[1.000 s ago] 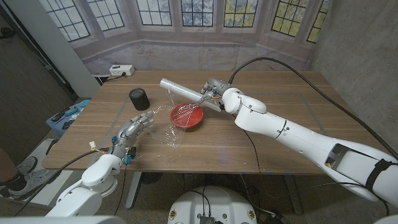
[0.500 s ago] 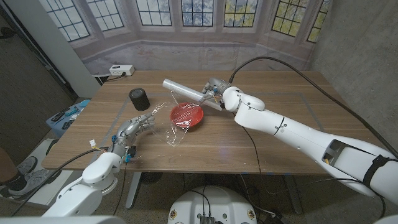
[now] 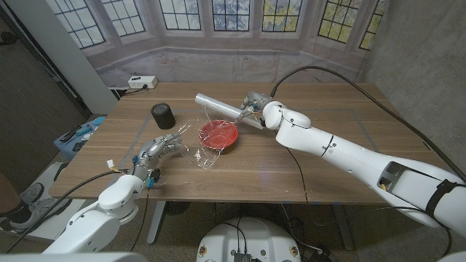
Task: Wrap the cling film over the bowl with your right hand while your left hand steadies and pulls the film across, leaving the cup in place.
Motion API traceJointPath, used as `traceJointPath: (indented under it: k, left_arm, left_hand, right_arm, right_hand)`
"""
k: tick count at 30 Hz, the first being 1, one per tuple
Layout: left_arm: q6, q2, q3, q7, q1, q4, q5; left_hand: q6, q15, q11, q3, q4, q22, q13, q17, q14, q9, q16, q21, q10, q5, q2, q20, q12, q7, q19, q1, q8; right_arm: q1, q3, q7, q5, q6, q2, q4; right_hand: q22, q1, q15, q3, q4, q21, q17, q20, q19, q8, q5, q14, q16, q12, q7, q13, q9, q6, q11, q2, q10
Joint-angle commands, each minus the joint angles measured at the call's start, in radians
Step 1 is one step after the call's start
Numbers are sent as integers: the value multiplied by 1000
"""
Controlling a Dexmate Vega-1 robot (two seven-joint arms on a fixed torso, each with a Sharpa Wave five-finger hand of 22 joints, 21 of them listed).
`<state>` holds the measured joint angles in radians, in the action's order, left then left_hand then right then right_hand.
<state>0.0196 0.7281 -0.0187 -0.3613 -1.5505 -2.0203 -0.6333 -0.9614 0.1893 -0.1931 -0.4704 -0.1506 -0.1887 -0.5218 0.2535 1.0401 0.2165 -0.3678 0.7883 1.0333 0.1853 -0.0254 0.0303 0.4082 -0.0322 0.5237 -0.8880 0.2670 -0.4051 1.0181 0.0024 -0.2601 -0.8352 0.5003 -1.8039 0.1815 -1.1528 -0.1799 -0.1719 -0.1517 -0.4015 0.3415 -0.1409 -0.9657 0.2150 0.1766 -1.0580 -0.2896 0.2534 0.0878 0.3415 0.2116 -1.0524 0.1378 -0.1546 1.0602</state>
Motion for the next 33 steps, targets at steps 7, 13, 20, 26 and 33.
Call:
traceJointPath:
  k: [7, 13, 20, 26, 33]
  left_arm:
    - [40, 13, -6, -4, 6, -14, -16]
    - [54, 20, -10, -4, 8, -18, -22]
    - [58, 26, -13, 1, 12, -18, -24]
    - [55, 22, -18, -2, 14, -17, -27]
    - [62, 20, -17, -10, 6, -24, -38]
  left_hand:
    - [3, -2, -5, 1, -2, -1, -15, 9, 1, 2, -1, 9, -4, -4, 183, -4, 9, -4, 3, -190, -1]
    - [7, -4, -4, 0, -1, -1, -20, 11, -3, 2, 1, 11, -8, -5, 185, -3, 11, -4, 1, -190, -4]
    - [9, -4, -5, 0, 0, -1, -26, 12, -5, 3, 3, 13, -12, -5, 184, -2, 13, -4, -1, -189, -6]
    - [8, -4, 2, -2, -3, -1, -32, 15, -5, 3, 3, 16, -12, -5, 184, -1, 16, -1, -2, -191, -8]
    - [3, -7, 6, -5, -4, -1, -38, 16, -2, 4, 3, 19, -11, -5, 183, 0, 20, 4, -1, -194, -8]
  right_arm:
    - [6, 5, 9, 7, -8, 12, 23]
    - [12, 7, 15, 9, -6, 13, 41]
    - [11, 4, 11, 14, -3, 8, 61]
    - [12, 7, 7, 11, 10, 9, 75]
    - [21, 18, 9, 1, 33, 5, 105]
  right_hand:
    - [2, -220, -62, 7, 0, -7, 3, -33, -2, 8, 7, -6, -2, -5, 31, 2, 3, -37, -4, 226, 2]
    - [2, -219, -62, 8, 1, -7, 3, -33, -1, 7, 7, -5, -1, -5, 31, 2, 3, -35, -3, 226, 2]
    - [2, -219, -62, 8, 1, -8, 4, -32, -1, 7, 6, -5, 0, -6, 30, 2, 3, -36, -4, 227, 2]
    - [3, -219, -62, 9, 1, -8, 5, -33, 0, 6, 6, -5, 0, -7, 30, 2, 3, -35, -3, 228, 1]
    - [3, -219, -62, 9, 1, -8, 5, -33, 1, 7, 6, -5, 0, -7, 31, 3, 3, -36, -2, 229, 1]
